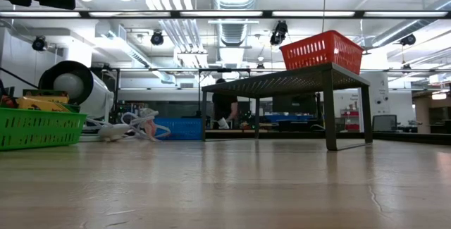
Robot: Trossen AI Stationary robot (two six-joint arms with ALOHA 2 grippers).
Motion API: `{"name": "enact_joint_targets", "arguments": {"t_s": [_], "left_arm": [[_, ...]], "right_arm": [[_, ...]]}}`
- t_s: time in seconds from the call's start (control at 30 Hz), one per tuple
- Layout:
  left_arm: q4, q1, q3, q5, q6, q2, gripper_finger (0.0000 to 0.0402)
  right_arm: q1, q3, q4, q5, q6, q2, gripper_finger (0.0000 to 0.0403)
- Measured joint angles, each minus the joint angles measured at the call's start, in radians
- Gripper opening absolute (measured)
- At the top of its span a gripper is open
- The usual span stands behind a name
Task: Pick & Place Office Desk Supplies
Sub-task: Put the green bin on the shelf
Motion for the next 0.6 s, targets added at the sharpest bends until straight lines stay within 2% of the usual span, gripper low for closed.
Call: {"name": "enact_joint_targets", "arguments": {"t_s": [0.6], "left_arm": [[0.000, 0.000, 0.000, 0.000, 0.034, 0.000, 0.0091]], "right_arm": [[-0.001, 0.000, -0.005, 0.002, 0.013, 0.000, 0.0080]]}}
